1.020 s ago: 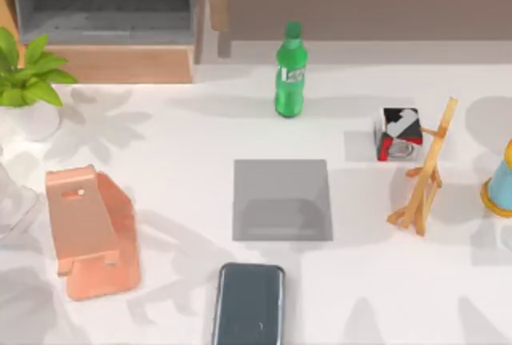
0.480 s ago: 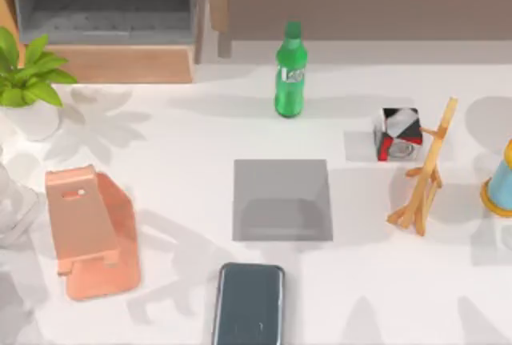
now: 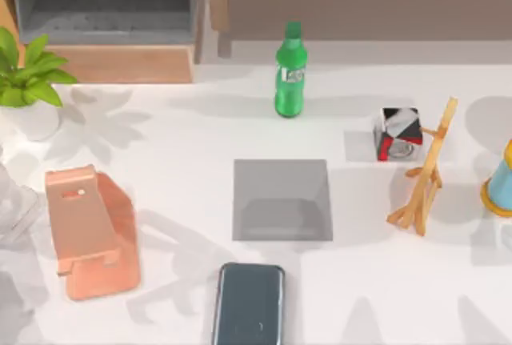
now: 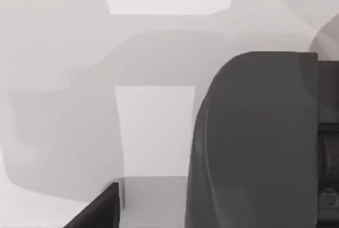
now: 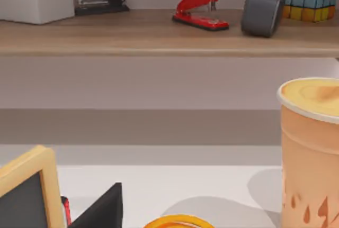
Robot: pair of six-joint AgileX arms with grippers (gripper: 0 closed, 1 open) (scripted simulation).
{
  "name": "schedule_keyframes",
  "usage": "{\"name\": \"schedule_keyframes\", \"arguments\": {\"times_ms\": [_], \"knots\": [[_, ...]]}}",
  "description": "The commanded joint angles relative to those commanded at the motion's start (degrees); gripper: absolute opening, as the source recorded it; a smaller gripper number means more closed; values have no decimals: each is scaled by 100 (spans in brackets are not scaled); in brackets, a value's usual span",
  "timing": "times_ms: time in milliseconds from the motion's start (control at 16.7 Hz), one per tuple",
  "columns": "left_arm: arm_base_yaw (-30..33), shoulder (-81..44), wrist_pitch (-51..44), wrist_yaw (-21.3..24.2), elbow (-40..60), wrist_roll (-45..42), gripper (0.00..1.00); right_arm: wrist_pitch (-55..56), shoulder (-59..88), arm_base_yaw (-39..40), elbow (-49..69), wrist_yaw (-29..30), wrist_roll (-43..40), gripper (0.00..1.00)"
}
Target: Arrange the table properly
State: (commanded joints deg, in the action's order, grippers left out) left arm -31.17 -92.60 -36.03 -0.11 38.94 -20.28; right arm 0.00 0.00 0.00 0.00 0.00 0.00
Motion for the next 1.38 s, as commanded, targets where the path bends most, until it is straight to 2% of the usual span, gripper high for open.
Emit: {"name": "schedule_keyframes", "arguments": {"times_ms": [480,960,1200,1380], "knots": [[0,0,0,0,0,0,2,0,0,0,0,0,0,100],[0,0,0,0,0,0,0,0,0,0,0,0,0,100],[6,270,-420,63,272,0,0,0,0,0,0,0,0,100],[10,508,-1139,68,694,-1,0,0,0,0,0,0,0,100]]}}
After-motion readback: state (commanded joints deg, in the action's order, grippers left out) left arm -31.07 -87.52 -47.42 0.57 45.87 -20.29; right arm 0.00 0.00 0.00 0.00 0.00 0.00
